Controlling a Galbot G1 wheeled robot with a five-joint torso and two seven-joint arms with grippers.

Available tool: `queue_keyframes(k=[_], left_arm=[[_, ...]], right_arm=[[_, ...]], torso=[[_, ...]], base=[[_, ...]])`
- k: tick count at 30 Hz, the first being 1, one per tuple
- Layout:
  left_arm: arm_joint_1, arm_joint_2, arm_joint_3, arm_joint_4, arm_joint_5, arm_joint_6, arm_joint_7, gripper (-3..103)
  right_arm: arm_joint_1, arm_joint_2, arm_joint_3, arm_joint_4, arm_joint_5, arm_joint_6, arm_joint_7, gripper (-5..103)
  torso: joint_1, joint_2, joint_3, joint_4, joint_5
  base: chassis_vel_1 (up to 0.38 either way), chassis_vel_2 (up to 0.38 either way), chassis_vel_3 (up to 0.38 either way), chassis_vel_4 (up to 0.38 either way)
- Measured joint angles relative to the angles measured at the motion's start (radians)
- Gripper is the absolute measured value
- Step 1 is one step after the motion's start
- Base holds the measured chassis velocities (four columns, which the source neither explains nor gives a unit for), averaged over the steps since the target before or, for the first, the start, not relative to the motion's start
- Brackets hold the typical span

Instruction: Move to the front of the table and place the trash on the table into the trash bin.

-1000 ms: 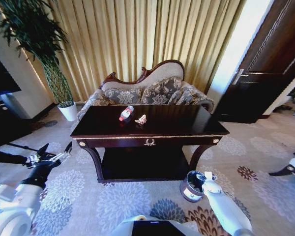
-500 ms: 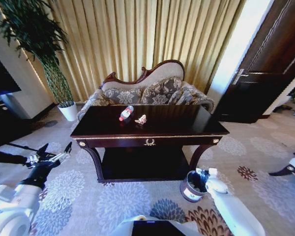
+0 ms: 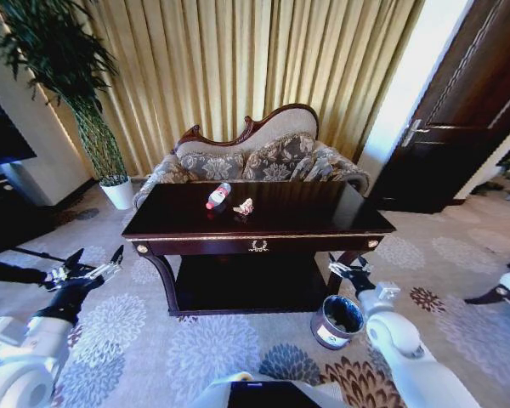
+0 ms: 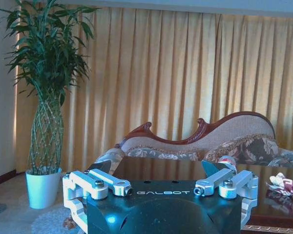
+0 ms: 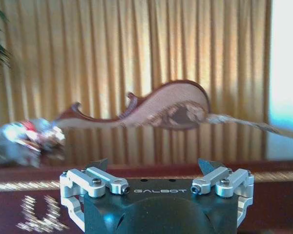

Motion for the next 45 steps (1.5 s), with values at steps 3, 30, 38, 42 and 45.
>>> queue_keyframes(k=[3, 30, 38, 42, 45], left_arm=[[-0.002, 0.001, -0.002, 0.000, 0.000, 0.003, -0.011, 100], [-0.019, 0.015, -0.015, -0.037, -0.004, 0.081, -0.038, 100], [-0.019, 0.013, -0.013, -0.034, -0.003, 0.078, -0.038, 100], [-0.019, 0.011, -0.012, -0.033, -0.003, 0.077, -0.037, 100], [-0.019, 0.010, -0.011, -0.033, -0.003, 0.076, -0.036, 100]], right_arm=[[0.006, 0.005, -0.022, 0.054, -0.005, -0.030, 0.020, 100], [0.064, 0.015, -0.050, 0.142, -0.016, -0.146, 0.076, 100], [0.063, 0.013, -0.054, 0.148, -0.017, -0.149, 0.075, 100], [0.066, 0.014, -0.060, 0.148, -0.017, -0.150, 0.074, 100], [0.066, 0.013, -0.063, 0.147, -0.018, -0.151, 0.073, 100]], torso=[[0.000, 0.000, 0.000, -0.0001, 0.0001], [0.000, 0.000, 0.000, -0.0001, 0.0001], [0.000, 0.000, 0.000, -0.0002, 0.0002], [0.000, 0.000, 0.000, -0.0001, 0.0000], [0.000, 0.000, 0.000, -0.0001, 0.0002]], base=[[0.000, 0.000, 0.000, 0.000], [-0.014, 0.009, 0.012, -0.008], [-0.073, 0.064, 0.071, -0.067], [-0.059, 0.066, 0.054, -0.057], [-0.064, 0.060, 0.048, -0.051]])
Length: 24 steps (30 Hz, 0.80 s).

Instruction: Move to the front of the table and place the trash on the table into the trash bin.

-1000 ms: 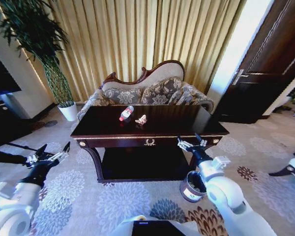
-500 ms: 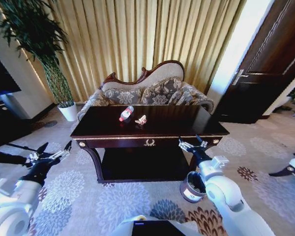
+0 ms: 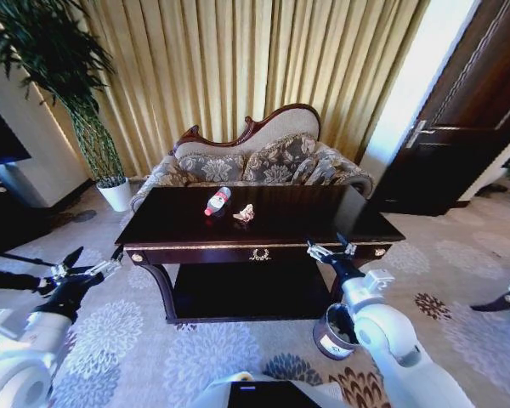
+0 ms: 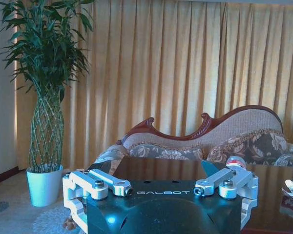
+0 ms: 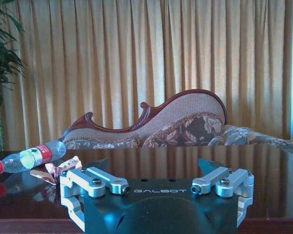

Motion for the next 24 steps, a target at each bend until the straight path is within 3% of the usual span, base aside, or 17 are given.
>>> queue_keyframes(k=[19, 24], left_arm=[[0.004, -0.009, 0.005, -0.002, 0.002, -0.004, 0.009, 100], [0.014, -0.014, 0.005, -0.002, 0.007, -0.006, 0.021, 100]], right_arm=[[0.008, -0.009, -0.012, -0.004, 0.007, 0.000, -0.002, 100], [0.045, -0.048, -0.018, 0.021, 0.114, -0.037, 0.007, 100]], torso=[[0.000, 0.000, 0.000, -0.0001, 0.0000], [0.000, 0.000, 0.000, 0.0000, -0.0001]], base=[[-0.079, 0.075, 0.077, -0.078], [-0.012, 0.011, 0.007, -0.009]])
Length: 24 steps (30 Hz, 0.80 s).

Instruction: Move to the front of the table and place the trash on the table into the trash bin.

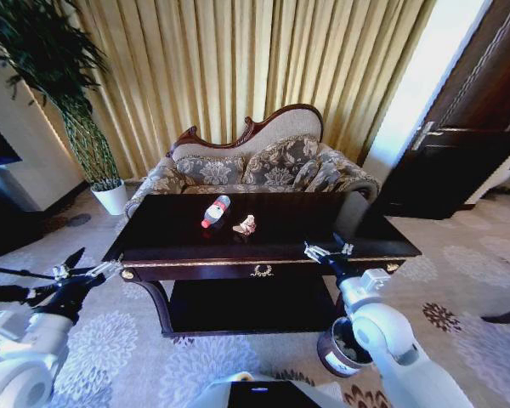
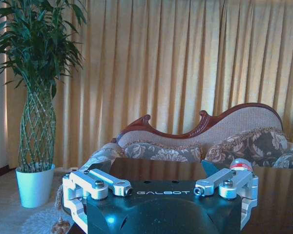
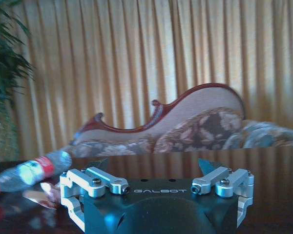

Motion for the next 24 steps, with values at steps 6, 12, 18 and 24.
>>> queue_keyframes(k=[6, 12, 18, 24], left_arm=[[0.004, -0.005, -0.005, -0.013, 0.000, -0.004, -0.005, 100], [0.011, -0.016, 0.009, -0.028, 0.002, -0.001, -0.023, 100], [0.002, -0.008, 0.018, -0.035, 0.003, 0.015, -0.039, 100], [0.004, -0.013, 0.022, -0.036, 0.004, 0.024, -0.043, 100]], right_arm=[[0.094, -0.129, -0.062, -0.016, 0.139, -0.021, 0.024, 100], [0.239, -0.217, -0.208, -0.074, 0.194, -0.035, 0.032, 100], [0.460, -0.231, -0.399, -0.134, 0.249, -0.064, 0.114, 100], [0.627, -0.202, -0.547, -0.219, 0.303, -0.087, 0.182, 100]], torso=[[-0.001, 0.000, 0.000, 0.0001, 0.0002], [0.000, 0.000, 0.000, 0.0001, 0.0004], [0.000, 0.000, 0.000, 0.0000, 0.0000], [0.000, 0.000, 0.000, 0.0002, -0.0001]], base=[[0.000, 0.000, 0.000, 0.000], [0.000, 0.000, 0.000, 0.000], [0.000, 0.000, 0.000, 0.000], [0.000, 0.000, 0.000, 0.000]])
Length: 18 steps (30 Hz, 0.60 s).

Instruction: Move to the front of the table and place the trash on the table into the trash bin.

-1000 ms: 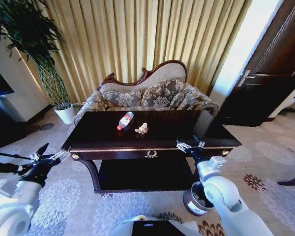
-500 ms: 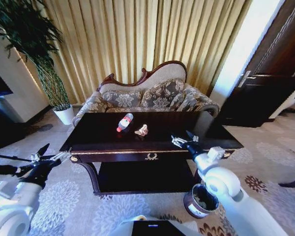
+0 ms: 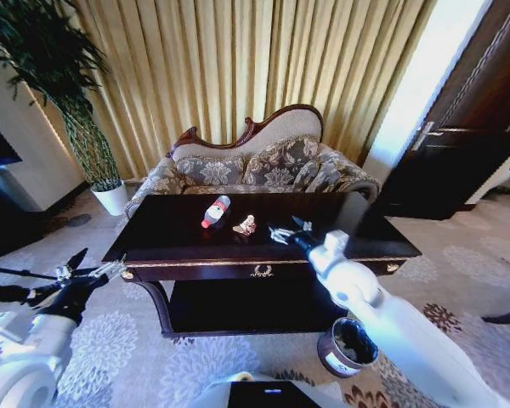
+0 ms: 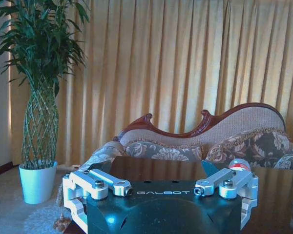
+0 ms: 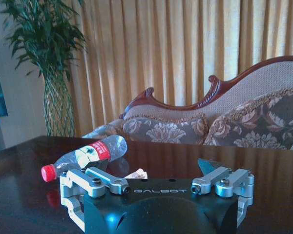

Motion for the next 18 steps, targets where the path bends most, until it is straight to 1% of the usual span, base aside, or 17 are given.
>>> queue_keyframes(k=[10, 12, 14, 18], left_arm=[[0.008, -0.007, -0.008, 0.000, 0.000, 0.001, -0.006, 100], [0.008, -0.007, -0.008, 0.000, 0.000, 0.001, -0.006, 100], [0.010, -0.016, -0.009, 0.000, 0.000, 0.001, -0.006, 100], [0.012, -0.023, -0.009, -0.001, 0.001, 0.001, -0.007, 100]], right_arm=[[0.165, 0.055, -0.150, -0.109, 0.020, -0.016, 0.017, 100], [0.169, 0.057, -0.155, -0.111, 0.021, -0.017, 0.018, 100], [0.188, 0.075, -0.182, -0.123, 0.024, -0.026, 0.031, 100], [0.192, 0.097, -0.202, -0.133, 0.026, -0.030, 0.045, 100]], torso=[[0.000, 0.000, 0.000, -0.0002, -0.0001], [0.000, 0.000, 0.000, -0.0002, -0.0001], [0.000, 0.000, 0.000, -0.0002, 0.0000], [0.000, 0.000, 0.000, -0.0001, 0.0001]], base=[[0.000, 0.000, 0.000, 0.000], [0.000, 0.000, 0.000, 0.000], [0.000, 0.000, 0.000, 0.000], [0.000, 0.000, 0.000, 0.000]])
